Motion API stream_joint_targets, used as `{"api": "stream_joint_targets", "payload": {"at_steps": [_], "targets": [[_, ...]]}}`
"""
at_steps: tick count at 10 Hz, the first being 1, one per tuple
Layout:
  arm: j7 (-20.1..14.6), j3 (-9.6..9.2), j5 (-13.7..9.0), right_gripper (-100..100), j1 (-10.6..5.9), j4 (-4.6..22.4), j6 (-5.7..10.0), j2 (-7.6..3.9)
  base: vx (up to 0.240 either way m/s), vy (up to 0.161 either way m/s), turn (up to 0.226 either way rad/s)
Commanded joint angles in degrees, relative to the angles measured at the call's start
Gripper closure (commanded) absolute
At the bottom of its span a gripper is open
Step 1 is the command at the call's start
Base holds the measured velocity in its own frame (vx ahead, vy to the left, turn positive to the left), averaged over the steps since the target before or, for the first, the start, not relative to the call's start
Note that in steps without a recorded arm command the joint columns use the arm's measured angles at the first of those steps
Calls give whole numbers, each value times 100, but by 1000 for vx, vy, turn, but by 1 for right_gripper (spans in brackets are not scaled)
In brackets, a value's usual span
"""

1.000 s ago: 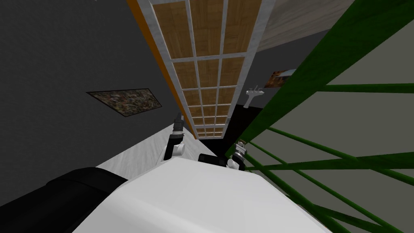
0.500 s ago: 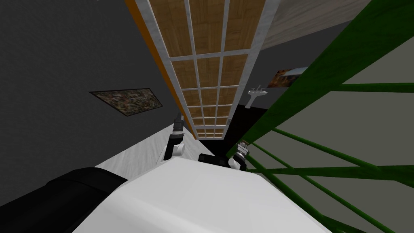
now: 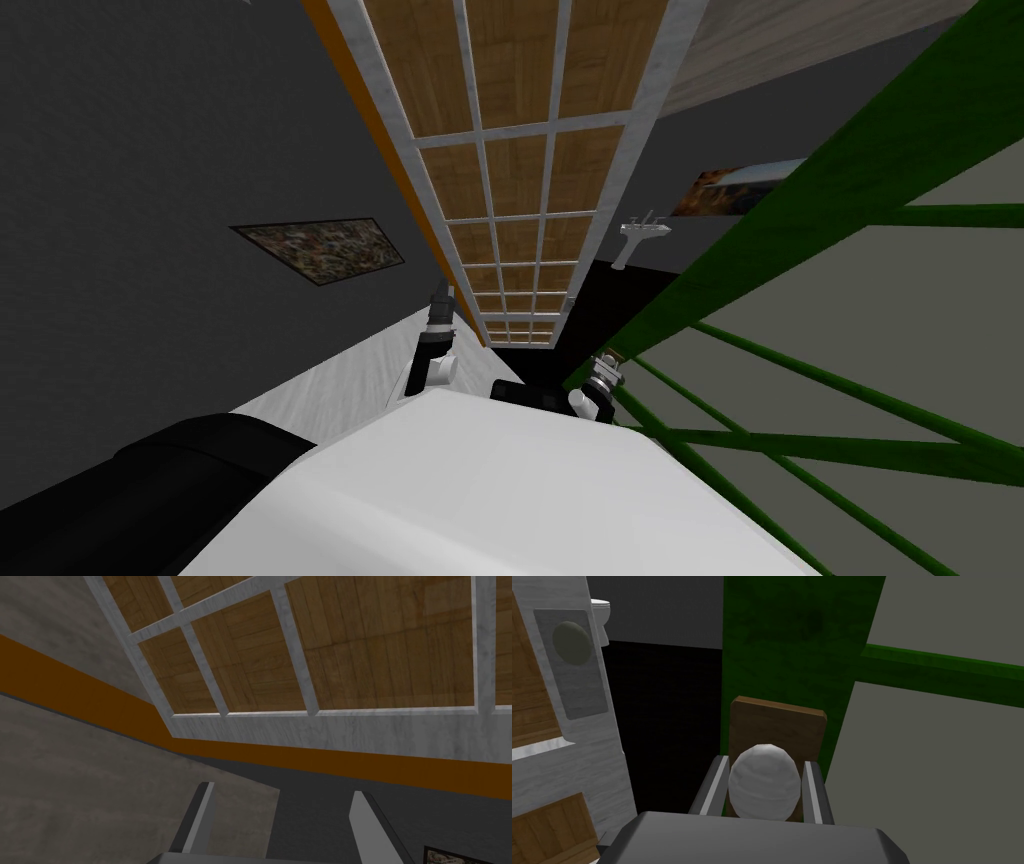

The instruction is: Push the door open

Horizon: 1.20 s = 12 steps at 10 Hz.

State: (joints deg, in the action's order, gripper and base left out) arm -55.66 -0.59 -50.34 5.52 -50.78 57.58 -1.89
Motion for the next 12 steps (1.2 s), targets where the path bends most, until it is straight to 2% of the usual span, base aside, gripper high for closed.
{"api": "stream_joint_targets", "payload": {"at_steps": [1, 2, 4, 12], "targets": [[60, 209, -97, 100, 90, -66, 150, -50, 90, -62, 71], [82, 289, -150, 100, 85, -66, 171, -42, 104, -59, 66], [82, 289, -150, 100, 85, -66, 171, -42, 48, -31, 10], [245, 879, -539, 100, 46, -65, 333, 90, 80, -43, 47]]}}
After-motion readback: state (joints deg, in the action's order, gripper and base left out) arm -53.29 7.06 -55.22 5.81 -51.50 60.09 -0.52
